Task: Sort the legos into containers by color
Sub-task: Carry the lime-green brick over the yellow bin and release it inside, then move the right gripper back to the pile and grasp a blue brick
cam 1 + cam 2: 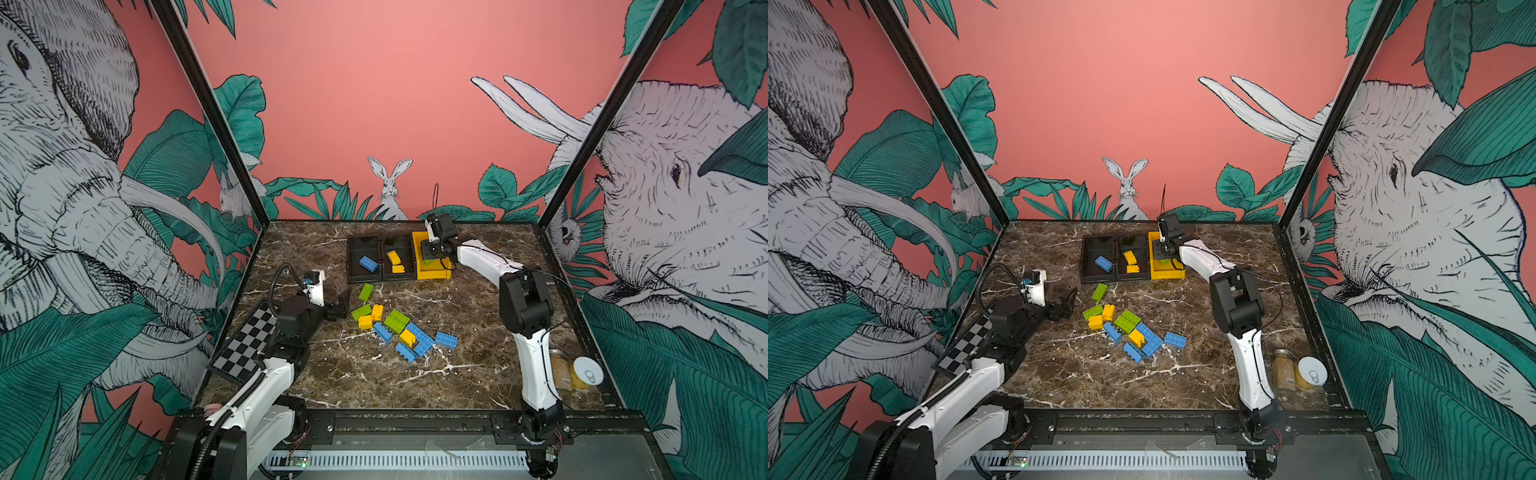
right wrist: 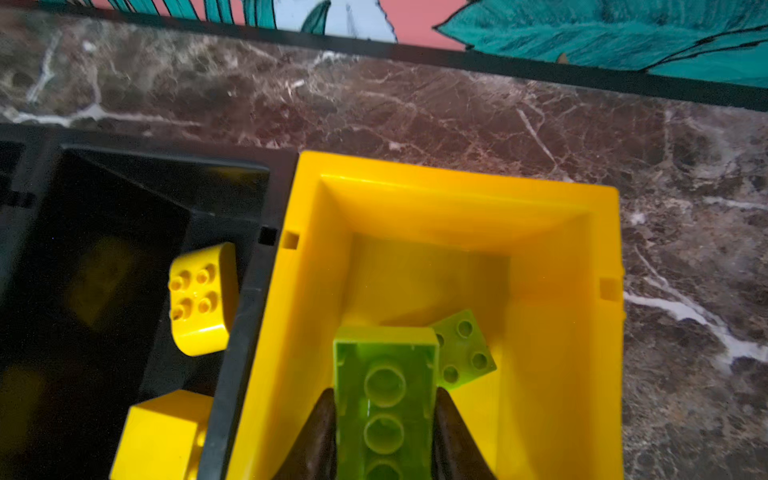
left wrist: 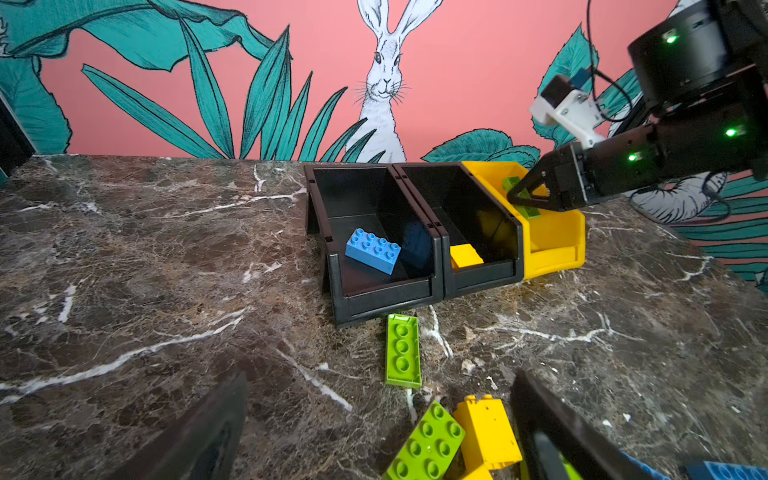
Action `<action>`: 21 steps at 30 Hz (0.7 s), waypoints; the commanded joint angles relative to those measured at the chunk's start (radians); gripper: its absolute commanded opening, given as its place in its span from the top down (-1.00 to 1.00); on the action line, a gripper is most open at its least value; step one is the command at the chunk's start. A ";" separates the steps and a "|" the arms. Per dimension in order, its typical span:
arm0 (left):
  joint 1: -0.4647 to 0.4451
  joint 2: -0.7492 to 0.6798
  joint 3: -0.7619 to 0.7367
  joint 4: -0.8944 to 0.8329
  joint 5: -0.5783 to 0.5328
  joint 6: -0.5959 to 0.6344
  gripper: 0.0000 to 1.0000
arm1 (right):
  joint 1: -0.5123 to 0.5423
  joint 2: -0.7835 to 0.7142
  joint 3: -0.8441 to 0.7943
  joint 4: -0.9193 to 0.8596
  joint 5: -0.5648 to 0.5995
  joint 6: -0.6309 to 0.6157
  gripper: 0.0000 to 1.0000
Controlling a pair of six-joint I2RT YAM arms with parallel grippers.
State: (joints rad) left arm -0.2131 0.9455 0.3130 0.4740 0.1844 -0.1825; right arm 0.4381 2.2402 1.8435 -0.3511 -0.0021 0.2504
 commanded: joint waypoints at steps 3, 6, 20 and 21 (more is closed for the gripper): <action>-0.002 -0.008 0.011 0.021 0.004 0.003 -0.98 | -0.006 0.019 0.072 -0.069 0.001 -0.036 -0.06; -0.002 -0.004 0.012 0.021 0.009 0.006 -0.98 | -0.007 -0.017 0.075 -0.098 -0.024 -0.058 -0.20; -0.006 -0.005 0.023 0.004 0.023 0.020 -0.98 | 0.114 -0.686 -0.579 -0.283 -0.153 -0.231 -0.35; -0.005 0.001 0.023 0.007 0.029 0.019 -0.98 | 0.134 -0.715 -0.612 -0.331 -0.138 -0.243 -0.36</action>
State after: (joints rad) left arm -0.2146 0.9417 0.3134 0.4732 0.1959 -0.1757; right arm 0.5148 1.5658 1.3087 -0.5224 -0.1596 0.0807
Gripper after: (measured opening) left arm 0.991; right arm 0.678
